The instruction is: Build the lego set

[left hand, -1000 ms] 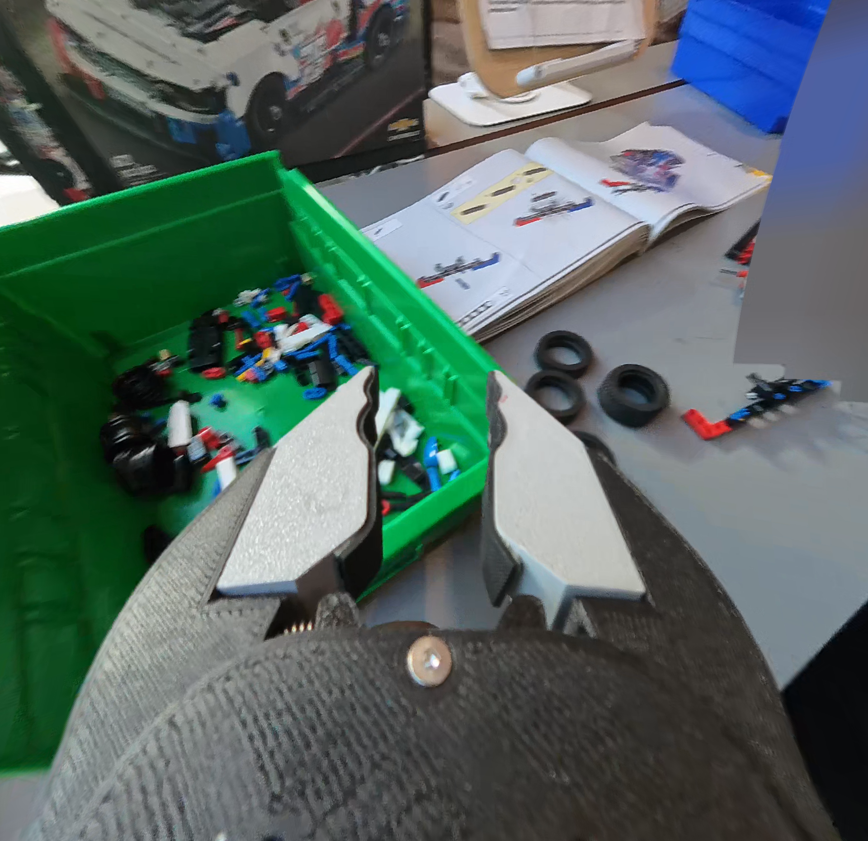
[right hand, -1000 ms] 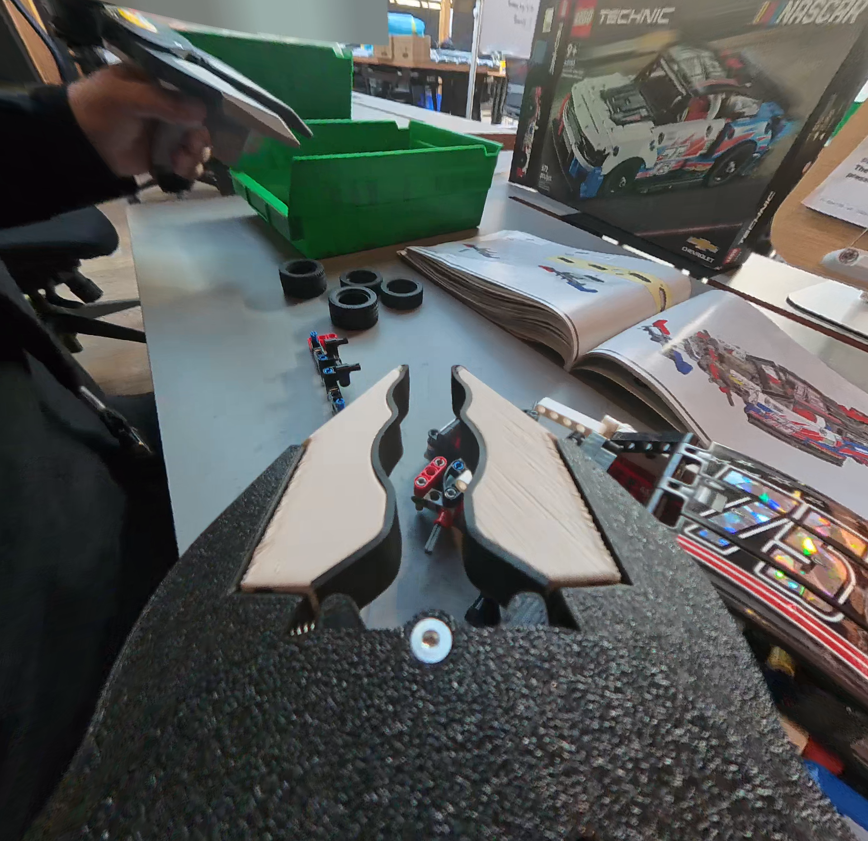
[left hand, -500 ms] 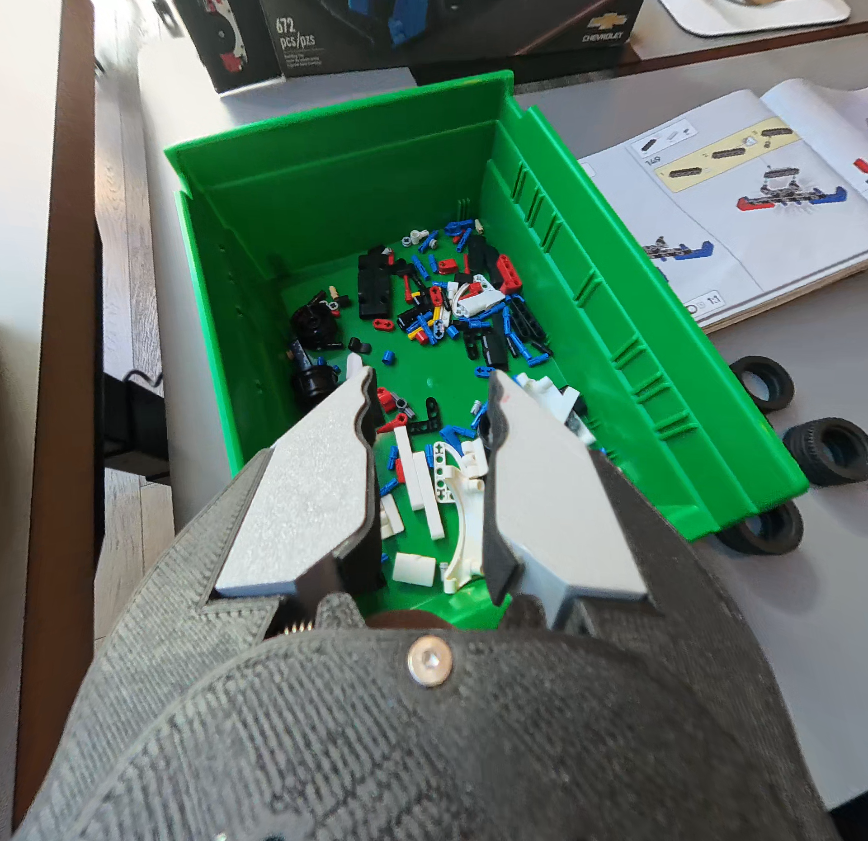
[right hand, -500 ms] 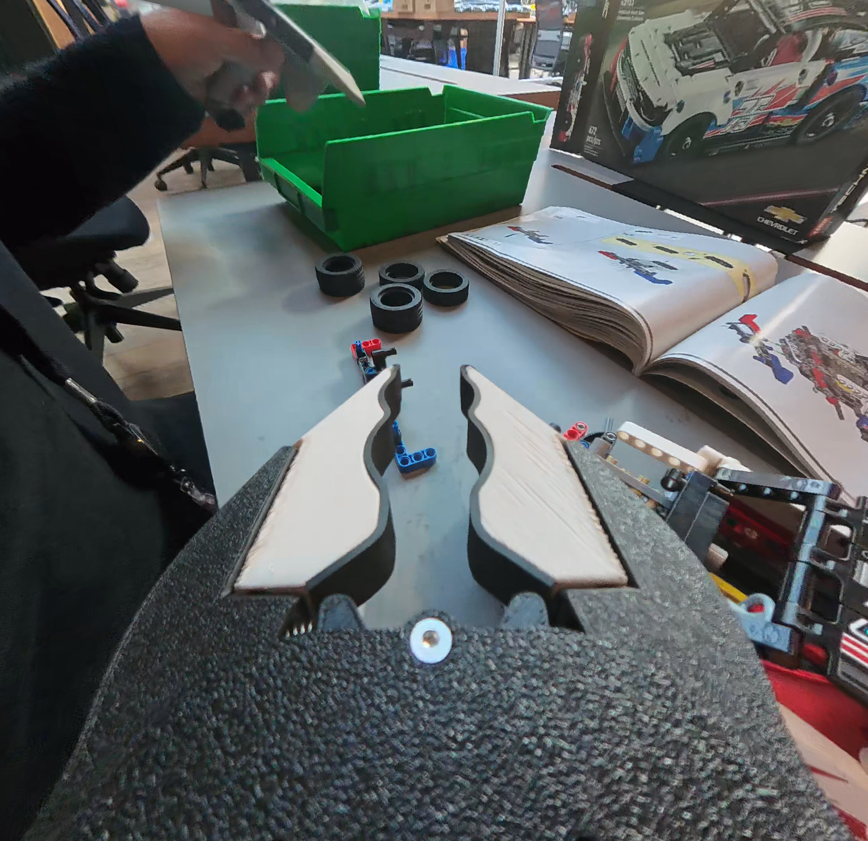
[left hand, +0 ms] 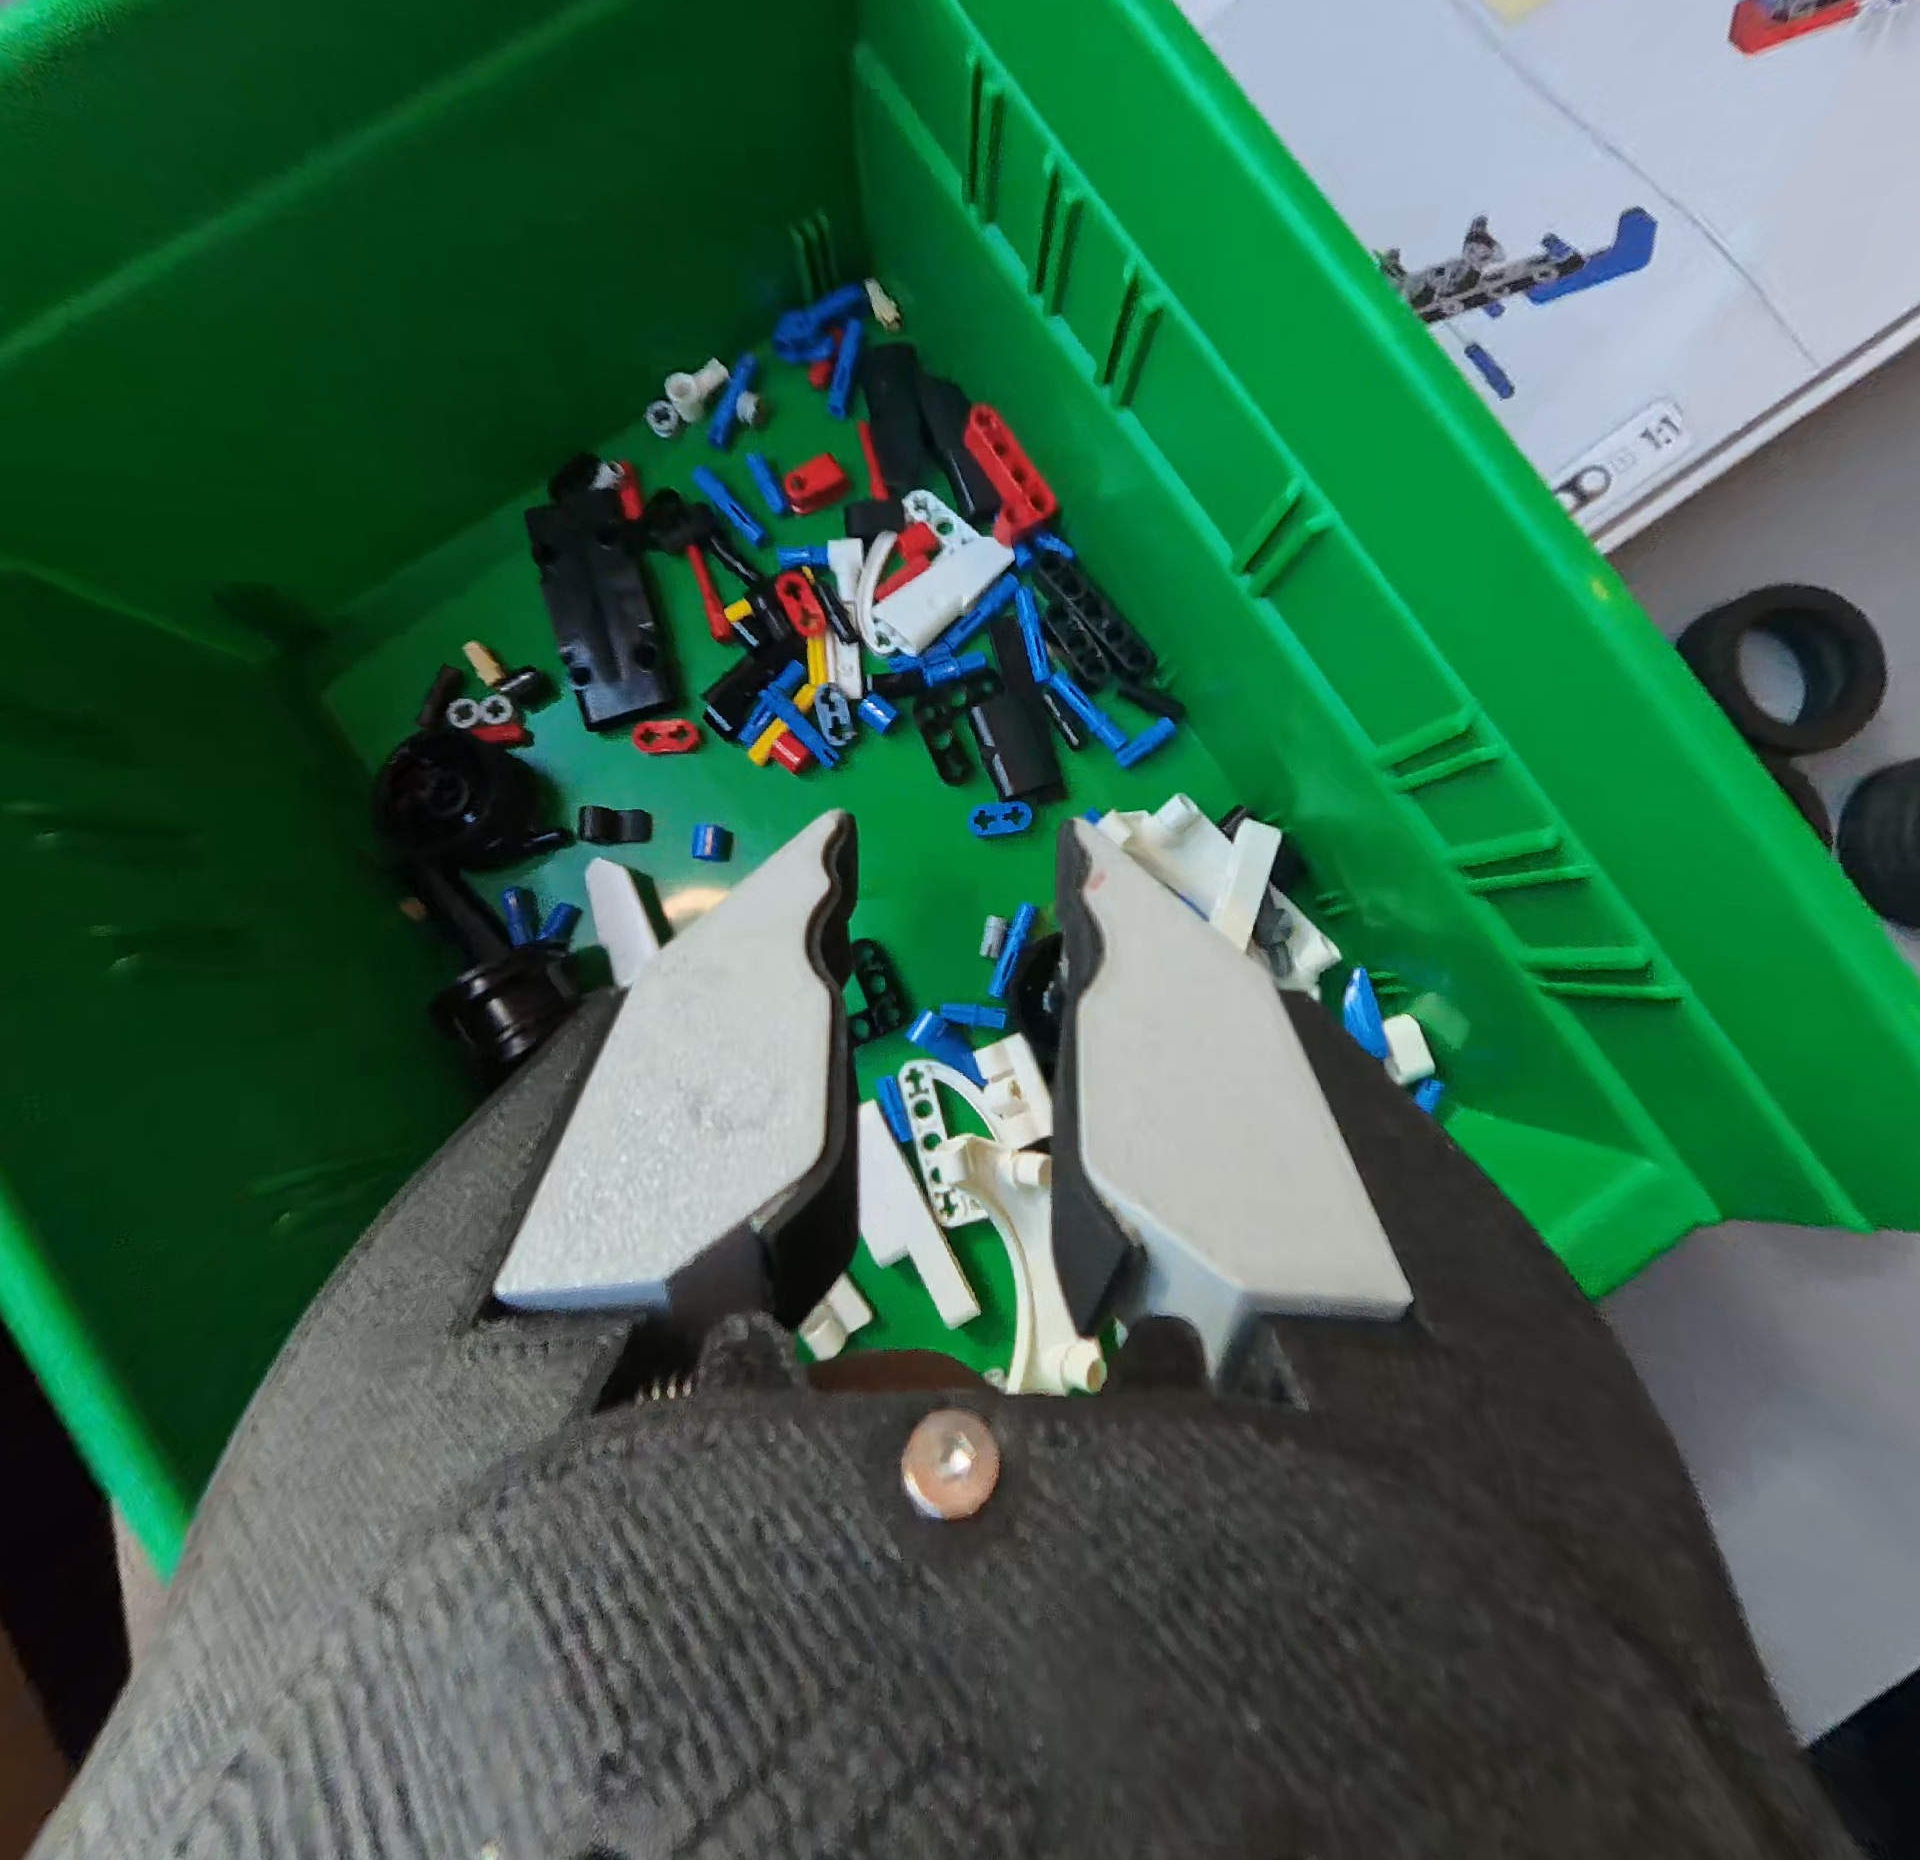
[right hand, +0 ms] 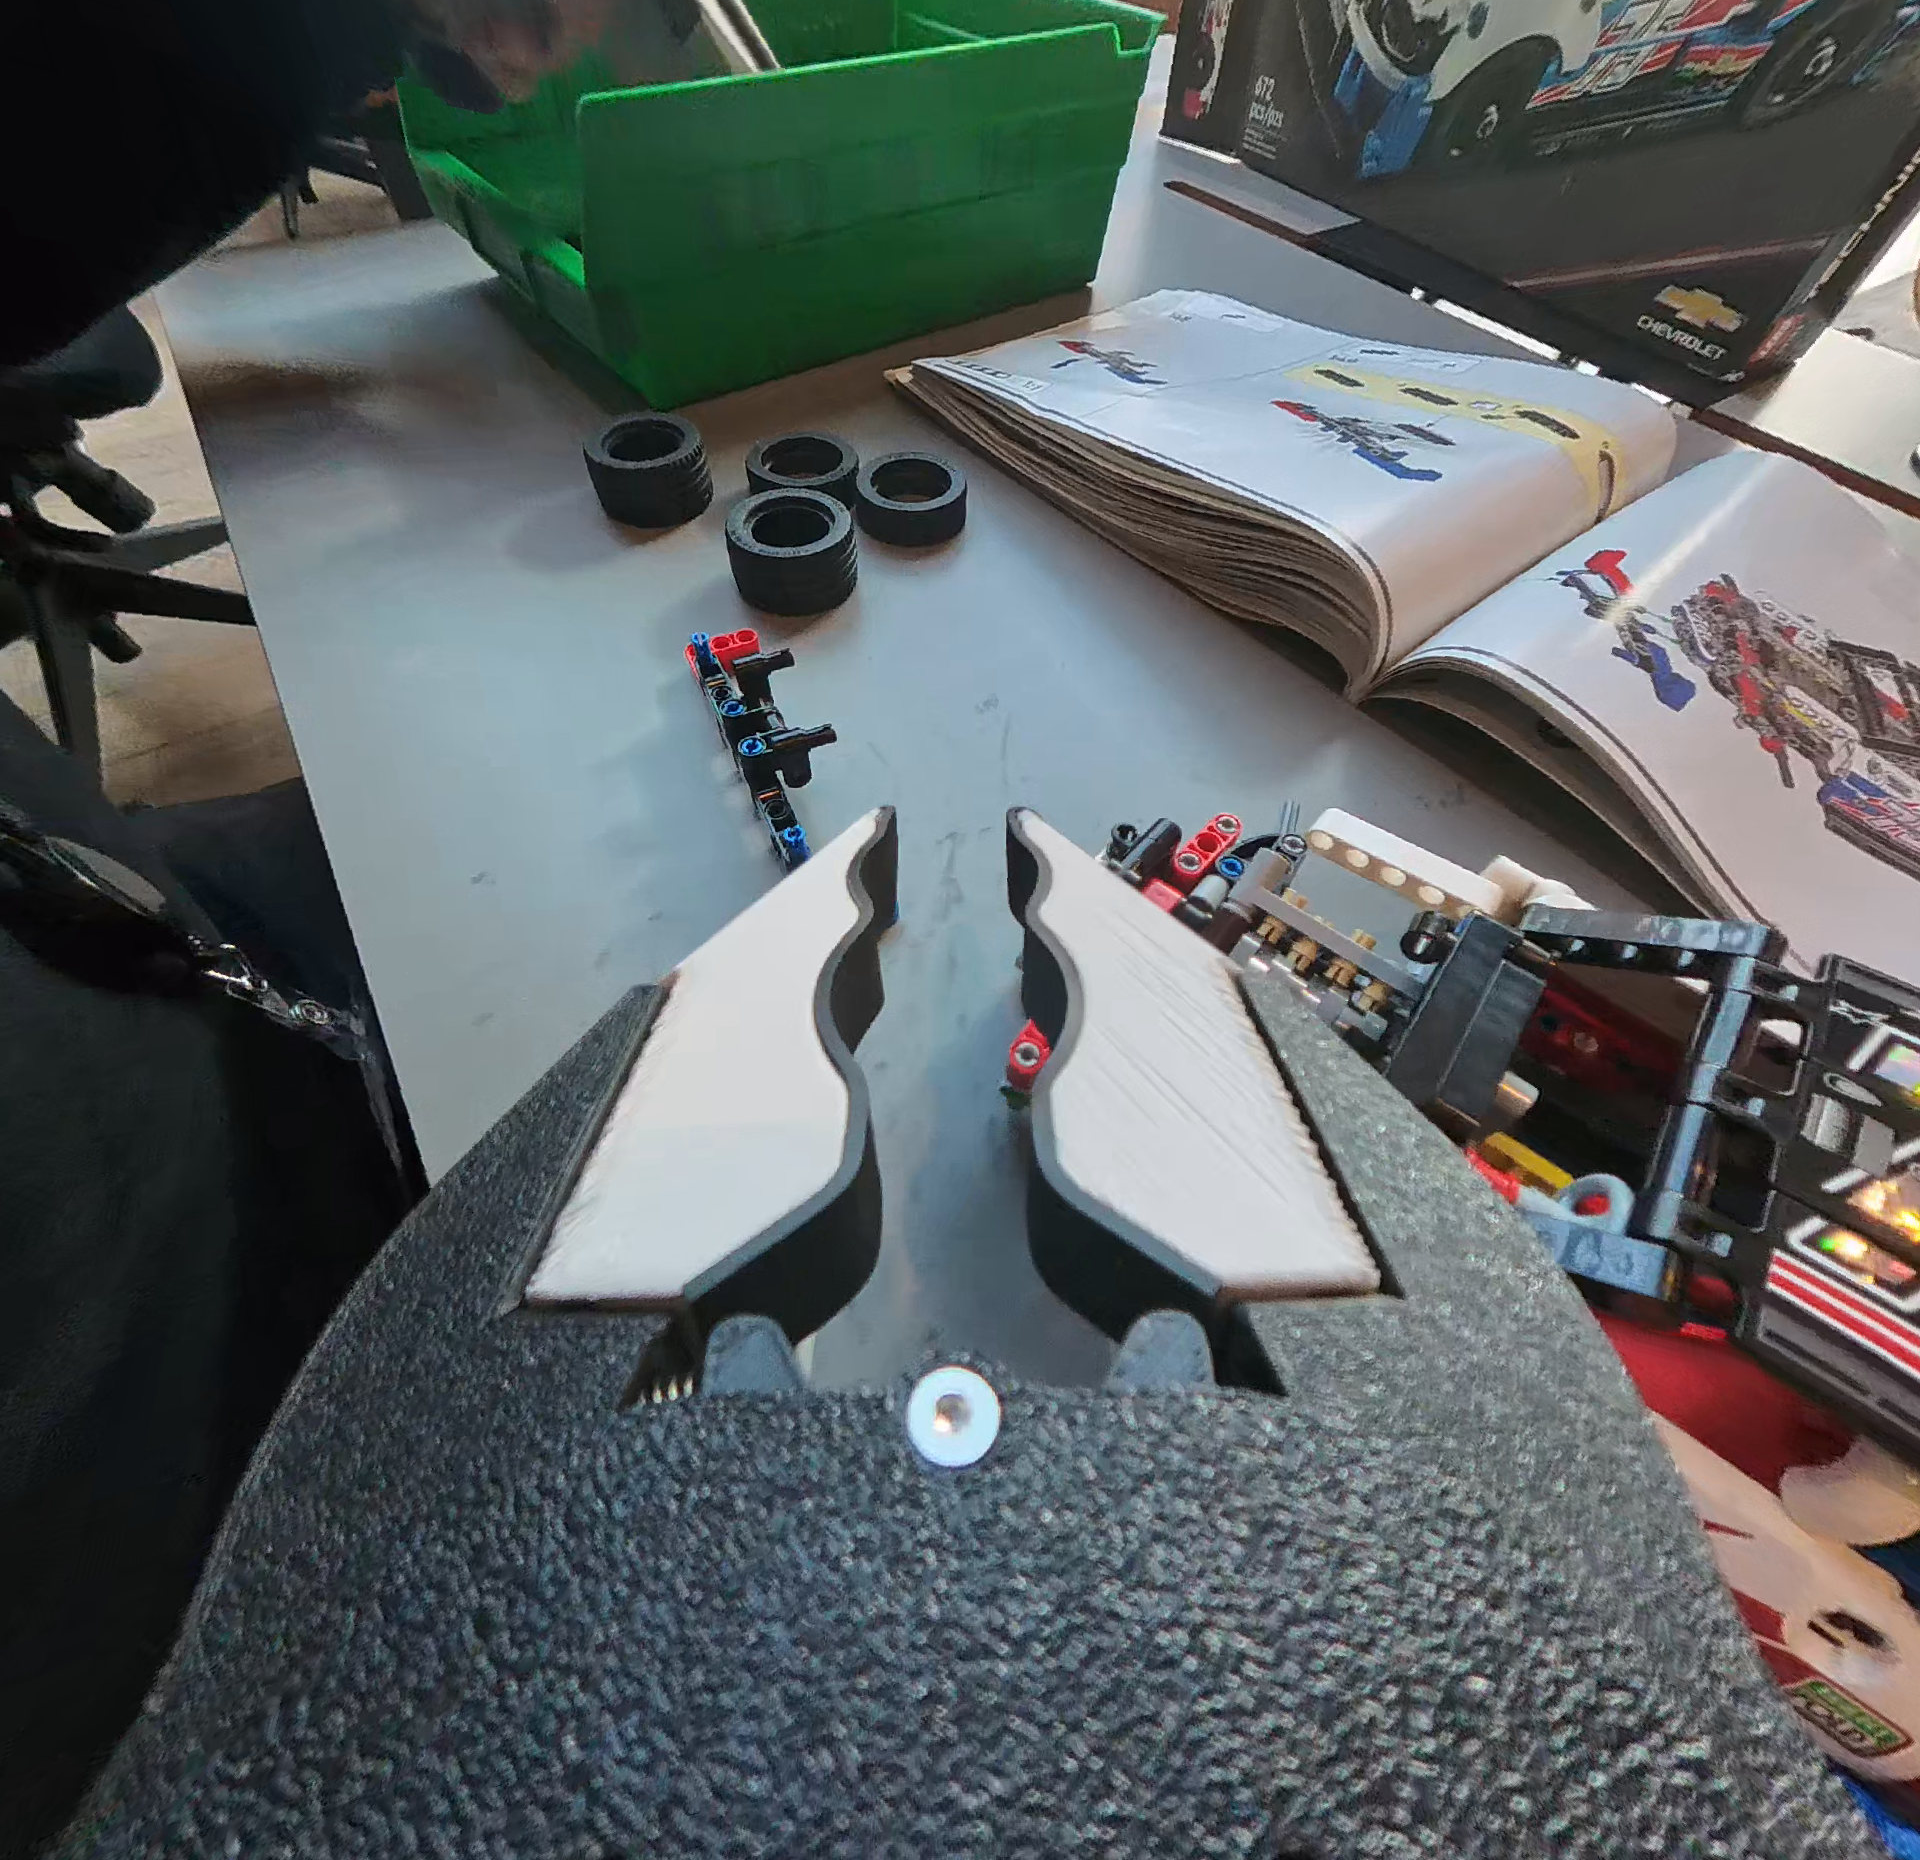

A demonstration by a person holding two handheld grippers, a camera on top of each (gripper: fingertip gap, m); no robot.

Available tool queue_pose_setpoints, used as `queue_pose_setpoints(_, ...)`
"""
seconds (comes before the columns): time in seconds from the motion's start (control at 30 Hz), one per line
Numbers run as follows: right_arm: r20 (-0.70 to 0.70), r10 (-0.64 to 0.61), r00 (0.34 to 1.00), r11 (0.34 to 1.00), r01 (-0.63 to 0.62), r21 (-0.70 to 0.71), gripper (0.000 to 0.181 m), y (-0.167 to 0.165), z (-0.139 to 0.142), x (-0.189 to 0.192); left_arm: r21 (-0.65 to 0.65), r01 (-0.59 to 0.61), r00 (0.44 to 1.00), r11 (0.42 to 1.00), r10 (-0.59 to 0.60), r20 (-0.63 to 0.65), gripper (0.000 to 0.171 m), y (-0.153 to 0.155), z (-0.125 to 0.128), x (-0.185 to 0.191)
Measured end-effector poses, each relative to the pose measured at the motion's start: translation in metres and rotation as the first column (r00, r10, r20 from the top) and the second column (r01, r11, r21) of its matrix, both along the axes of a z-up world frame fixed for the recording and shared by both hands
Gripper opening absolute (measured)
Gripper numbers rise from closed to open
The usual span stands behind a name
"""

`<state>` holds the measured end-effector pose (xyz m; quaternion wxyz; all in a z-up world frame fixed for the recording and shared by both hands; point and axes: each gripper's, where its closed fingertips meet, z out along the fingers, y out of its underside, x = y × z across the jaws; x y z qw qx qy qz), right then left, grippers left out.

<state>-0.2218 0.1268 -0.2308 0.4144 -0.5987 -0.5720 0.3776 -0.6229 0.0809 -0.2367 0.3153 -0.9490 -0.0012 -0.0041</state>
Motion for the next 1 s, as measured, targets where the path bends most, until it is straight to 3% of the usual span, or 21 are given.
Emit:
queue_pose_setpoints(0.13, 0.037, 0.007, 0.999, 1.000, -0.007, -0.008, 0.020, 0.000, -0.006, -0.002, -0.045, 0.099, 0.995, 0.994, -0.098, 0.021, 0.036, 0.023, -0.011, 0.013)
queue_pose_setpoints(0.27, 0.039, 0.000, 0.999, 1.000, 0.001, -0.015, 0.020, 0.002, -0.007, -0.002, -0.109, 0.209, 0.977, 0.972, -0.211, -0.010, 0.024, 0.045, -0.025, 0.018)
queue_pose_setpoints(0.37, 0.028, -0.008, 1.000, 1.000, 0.009, -0.010, 0.019, 0.003, -0.005, -0.002, -0.104, 0.254, 0.966, 0.962, -0.247, 0.077, 0.026, 0.058, -0.032, 0.028)
queue_pose_setpoints(0.6, 0.031, 0.002, 1.000, 1.000, -0.001, -0.031, 0.019, 0.002, -0.006, -0.002, -0.130, 0.233, 0.971, 0.964, -0.223, 0.088, 0.014, 0.060, -0.042, 0.021)
queue_pose_setpoints(1.0, -0.011, -0.003, 1.000, 0.999, 0.003, -0.040, 0.019, 0.003, 0.001, 0.000, -0.173, 0.200, 0.980, 0.964, -0.198, 0.030, 0.020, 0.046, -0.033, -0.003)
